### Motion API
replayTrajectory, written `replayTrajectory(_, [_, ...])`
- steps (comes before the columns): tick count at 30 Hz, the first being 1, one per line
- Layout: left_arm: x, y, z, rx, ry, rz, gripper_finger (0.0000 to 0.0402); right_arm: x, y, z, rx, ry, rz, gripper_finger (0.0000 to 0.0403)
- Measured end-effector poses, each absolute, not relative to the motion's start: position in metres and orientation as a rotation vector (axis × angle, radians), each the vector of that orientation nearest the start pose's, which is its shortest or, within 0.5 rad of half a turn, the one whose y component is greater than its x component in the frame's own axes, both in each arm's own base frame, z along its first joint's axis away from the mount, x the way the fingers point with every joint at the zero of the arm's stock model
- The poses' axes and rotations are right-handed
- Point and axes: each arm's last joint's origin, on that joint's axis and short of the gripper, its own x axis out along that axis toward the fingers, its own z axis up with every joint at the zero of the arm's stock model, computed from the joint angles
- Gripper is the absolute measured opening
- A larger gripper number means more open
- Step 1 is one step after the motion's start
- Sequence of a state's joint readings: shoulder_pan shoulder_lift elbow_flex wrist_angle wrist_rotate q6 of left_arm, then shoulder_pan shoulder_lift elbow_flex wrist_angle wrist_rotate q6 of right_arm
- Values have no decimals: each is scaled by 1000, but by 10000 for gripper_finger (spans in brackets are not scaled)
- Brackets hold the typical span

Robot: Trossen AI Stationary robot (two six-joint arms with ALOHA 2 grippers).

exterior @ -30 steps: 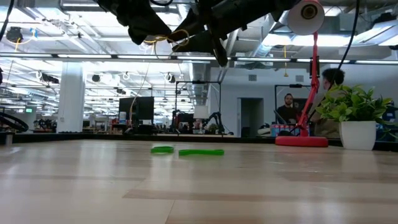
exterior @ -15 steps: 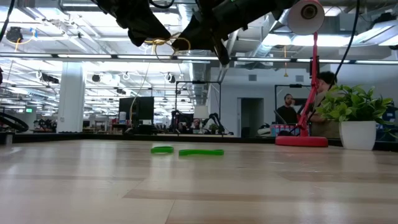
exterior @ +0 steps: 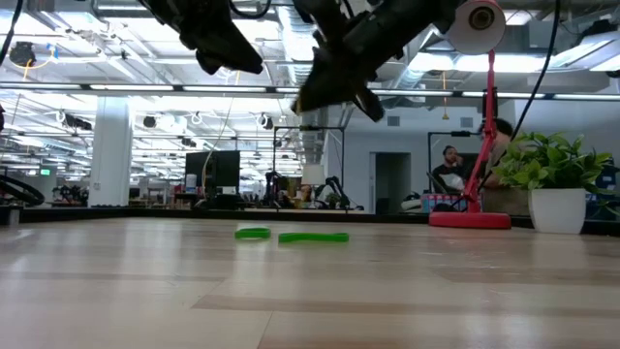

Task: Pick and place items into bin
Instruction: Put the yellow rubber band into the black bin

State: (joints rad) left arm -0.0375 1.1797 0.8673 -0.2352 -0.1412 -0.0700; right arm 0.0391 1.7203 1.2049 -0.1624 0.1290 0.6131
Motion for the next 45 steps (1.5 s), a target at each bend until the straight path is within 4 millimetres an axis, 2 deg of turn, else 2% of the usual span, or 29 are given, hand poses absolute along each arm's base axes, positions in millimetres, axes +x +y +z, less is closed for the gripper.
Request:
replayTrajectory(4, [253,-4,279,-3,541,176,101,367,16,225,648,773,-321,1])
replayTrajectory(10, [251,0,278,43,552,286,104,343,35,210,890,1168,-239,1])
replayTrajectory(15, [251,3,278,124,570,308,105,316,48,212,947,1399,-321,1])
replayTrajectory(19, [252,11,281,105,528,387,105,283,64,229,994,1565,-443,1])
replayTrajectory(23, [254,24,287,30,456,448,105,246,87,257,1068,1654,-530,1])
replayTrajectory(27, [253,37,288,-9,440,482,105,210,113,281,1152,1631,-633,1])
replayTrajectory(30, [252,46,288,-23,442,495,105,189,133,289,1174,1547,-744,1])
replayTrajectory(34, [250,56,288,-36,444,517,105,172,160,284,1218,1471,-915,1])
replayTrajectory(37, [249,62,288,-43,444,534,105,162,182,273,1188,1611,-983,0])
replayTrajectory(41, [247,69,288,-49,444,561,105,149,206,257,1065,1859,-1084,1])
replayTrajectory(45, [246,75,286,-51,451,582,105,146,221,240,976,1916,-1153,4])
